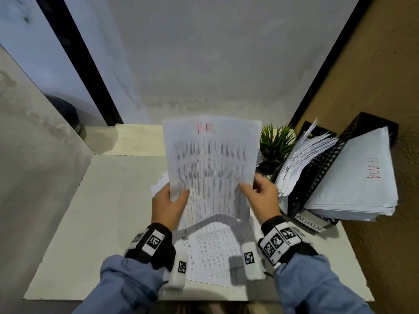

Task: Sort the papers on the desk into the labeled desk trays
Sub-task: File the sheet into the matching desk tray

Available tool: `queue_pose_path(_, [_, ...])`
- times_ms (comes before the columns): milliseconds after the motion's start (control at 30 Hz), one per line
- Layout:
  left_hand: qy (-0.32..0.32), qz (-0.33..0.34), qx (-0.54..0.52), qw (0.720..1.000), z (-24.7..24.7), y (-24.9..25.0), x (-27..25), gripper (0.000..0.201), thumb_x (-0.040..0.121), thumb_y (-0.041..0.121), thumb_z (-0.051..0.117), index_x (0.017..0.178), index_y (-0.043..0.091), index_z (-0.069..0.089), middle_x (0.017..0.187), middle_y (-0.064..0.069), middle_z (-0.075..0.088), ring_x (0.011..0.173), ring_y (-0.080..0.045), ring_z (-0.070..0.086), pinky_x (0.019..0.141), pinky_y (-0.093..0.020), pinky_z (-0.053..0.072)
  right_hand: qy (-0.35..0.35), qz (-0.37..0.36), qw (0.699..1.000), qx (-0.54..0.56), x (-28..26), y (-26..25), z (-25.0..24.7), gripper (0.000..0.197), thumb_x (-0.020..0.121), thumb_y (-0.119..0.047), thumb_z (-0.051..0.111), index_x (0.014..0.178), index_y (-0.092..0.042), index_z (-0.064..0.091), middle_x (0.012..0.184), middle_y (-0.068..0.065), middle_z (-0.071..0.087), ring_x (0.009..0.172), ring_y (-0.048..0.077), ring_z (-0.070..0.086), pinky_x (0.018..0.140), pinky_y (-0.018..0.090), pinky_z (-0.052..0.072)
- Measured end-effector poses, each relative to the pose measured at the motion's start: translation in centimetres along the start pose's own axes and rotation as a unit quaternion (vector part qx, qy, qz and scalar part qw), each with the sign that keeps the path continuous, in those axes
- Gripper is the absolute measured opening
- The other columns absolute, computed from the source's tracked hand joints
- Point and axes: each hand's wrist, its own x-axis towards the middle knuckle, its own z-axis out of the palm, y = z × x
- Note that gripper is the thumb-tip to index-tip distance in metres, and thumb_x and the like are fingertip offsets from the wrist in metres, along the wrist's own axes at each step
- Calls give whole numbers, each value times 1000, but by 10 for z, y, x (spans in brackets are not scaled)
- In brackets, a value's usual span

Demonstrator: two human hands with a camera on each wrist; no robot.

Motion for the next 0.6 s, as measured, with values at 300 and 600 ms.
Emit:
queue_pose_path(300, [-86,199,206,954,33,116,47,11,80,14,57,74,5,55,62,-7,52,53,-11,41,50,-20,30,270,139,893,-331,75,-13,-69,107,70,-52,73,147,-10,13,144,21,24,129,39,29,103,50,32])
queue_pose_path(600, [-187,278,286,898,124,167,52,7,81,17,58,83,10,59,72,-4,60,63,-18,55,53,-24,39,287,192,932,-112,86,18,-84,92,67,-8,66,145,-12,17,138,18,40,119,39,48,99,50,43])
